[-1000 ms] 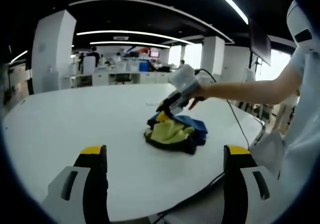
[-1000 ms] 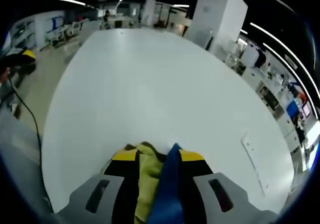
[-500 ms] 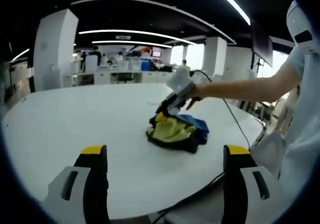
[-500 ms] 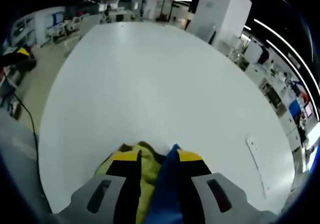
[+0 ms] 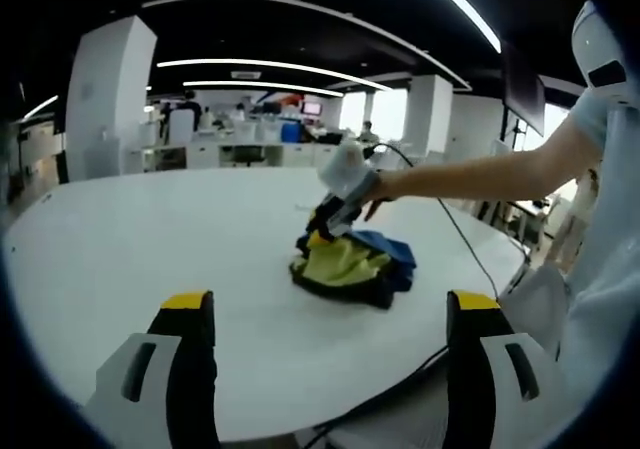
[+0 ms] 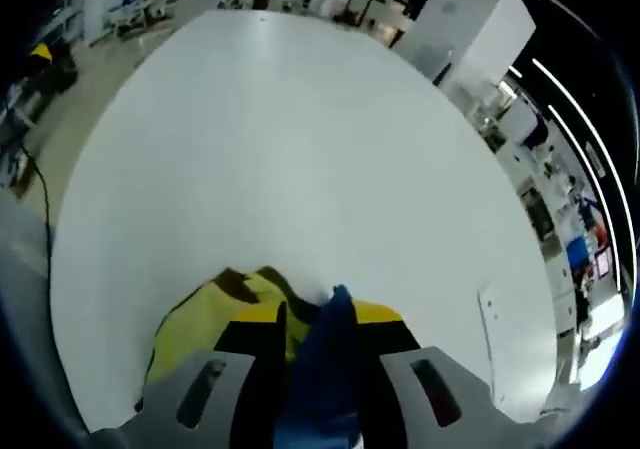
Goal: Fold the garment on the visible template until the final outline fits inside the template.
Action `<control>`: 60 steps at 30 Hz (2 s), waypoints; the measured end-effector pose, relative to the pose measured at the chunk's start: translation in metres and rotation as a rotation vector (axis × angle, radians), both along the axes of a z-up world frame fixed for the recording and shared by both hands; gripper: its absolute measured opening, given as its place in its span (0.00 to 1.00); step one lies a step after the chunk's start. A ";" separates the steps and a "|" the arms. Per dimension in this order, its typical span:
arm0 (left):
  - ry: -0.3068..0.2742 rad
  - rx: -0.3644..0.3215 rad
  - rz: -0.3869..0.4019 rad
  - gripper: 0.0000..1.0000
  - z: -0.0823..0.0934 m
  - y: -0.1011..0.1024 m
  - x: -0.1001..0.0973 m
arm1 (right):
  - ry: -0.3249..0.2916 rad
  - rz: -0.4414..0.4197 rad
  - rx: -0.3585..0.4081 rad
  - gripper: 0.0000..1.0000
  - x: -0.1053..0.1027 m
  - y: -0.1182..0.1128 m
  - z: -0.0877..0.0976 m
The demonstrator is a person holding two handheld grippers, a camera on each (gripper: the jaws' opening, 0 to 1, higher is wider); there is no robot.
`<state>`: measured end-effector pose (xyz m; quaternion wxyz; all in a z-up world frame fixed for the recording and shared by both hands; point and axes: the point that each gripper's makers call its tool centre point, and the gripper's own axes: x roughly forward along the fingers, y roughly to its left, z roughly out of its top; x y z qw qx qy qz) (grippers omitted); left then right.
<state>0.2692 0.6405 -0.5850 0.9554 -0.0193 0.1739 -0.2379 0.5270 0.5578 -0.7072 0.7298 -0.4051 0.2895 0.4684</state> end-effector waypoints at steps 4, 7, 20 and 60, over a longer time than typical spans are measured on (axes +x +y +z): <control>0.000 -0.001 -0.002 0.93 0.000 0.000 0.000 | -0.012 0.015 -0.033 0.19 -0.001 -0.005 -0.001; 0.000 0.001 0.000 0.93 0.000 0.000 0.001 | -0.008 0.002 -0.029 0.17 -0.001 -0.008 0.001; 0.001 -0.002 -0.003 0.92 0.000 0.000 -0.001 | 0.000 -0.035 -0.025 0.06 0.002 -0.018 0.002; -0.002 -0.032 -0.162 0.88 -0.001 -0.038 0.028 | -0.046 -0.168 0.164 0.01 0.006 -0.077 0.071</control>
